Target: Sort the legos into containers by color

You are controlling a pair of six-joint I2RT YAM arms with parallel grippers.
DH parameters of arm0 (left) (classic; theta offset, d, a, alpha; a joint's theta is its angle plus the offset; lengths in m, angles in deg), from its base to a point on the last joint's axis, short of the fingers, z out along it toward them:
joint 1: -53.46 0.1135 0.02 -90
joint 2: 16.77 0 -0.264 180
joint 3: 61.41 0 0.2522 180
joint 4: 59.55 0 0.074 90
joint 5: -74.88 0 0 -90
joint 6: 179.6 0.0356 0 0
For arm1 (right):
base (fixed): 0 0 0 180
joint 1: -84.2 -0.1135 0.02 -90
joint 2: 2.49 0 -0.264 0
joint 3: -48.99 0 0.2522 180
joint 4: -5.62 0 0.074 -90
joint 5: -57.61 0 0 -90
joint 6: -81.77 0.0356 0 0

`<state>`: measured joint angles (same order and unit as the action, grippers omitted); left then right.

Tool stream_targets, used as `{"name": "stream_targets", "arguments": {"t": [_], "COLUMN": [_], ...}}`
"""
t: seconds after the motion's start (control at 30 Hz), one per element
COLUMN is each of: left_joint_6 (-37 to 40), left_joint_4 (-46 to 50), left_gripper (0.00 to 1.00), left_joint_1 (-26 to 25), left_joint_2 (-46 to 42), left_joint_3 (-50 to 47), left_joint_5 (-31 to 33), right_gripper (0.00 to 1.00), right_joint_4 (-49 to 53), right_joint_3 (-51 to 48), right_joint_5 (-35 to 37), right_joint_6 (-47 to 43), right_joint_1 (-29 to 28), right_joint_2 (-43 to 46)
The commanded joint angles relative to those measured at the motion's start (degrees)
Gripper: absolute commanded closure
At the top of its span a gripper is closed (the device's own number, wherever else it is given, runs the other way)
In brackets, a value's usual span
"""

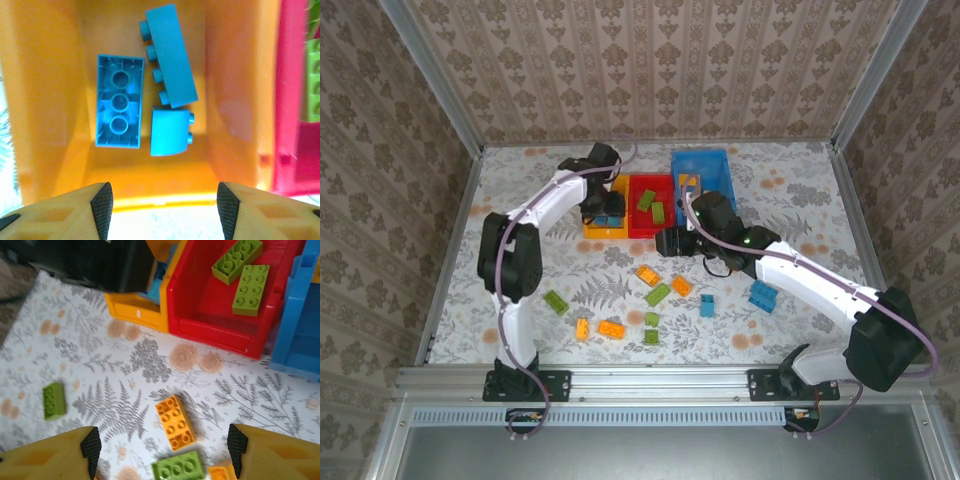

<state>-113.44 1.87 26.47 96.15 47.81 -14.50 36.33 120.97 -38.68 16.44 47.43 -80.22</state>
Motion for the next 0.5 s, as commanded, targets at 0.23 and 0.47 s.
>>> {"name": "stream_targets", "arguments": {"t": [0.23,0.47], "left_joint_6": [-9.5,-19.8], "left_joint_4": [-5.5,-8.3], "left_gripper": [0.4,0.34], "left_joint_1": [-6.1,-12.1], "left_joint_2": [-35.0,-60.6], "left_joint_3": [-27.6,-47.9], "left_joint_5": [0.1,1.9], "right_gripper": [0.26,0.23], "right_joint_4": [8.3,11.0], "right_joint_3": [1.8,9.2], "right_joint_5": [4.0,5.7], "right_joint_6": [-15.0,-18.7], "right_joint_1": [-9.2,-9.3], "right_joint_2": [-11.1,-24.2]}}
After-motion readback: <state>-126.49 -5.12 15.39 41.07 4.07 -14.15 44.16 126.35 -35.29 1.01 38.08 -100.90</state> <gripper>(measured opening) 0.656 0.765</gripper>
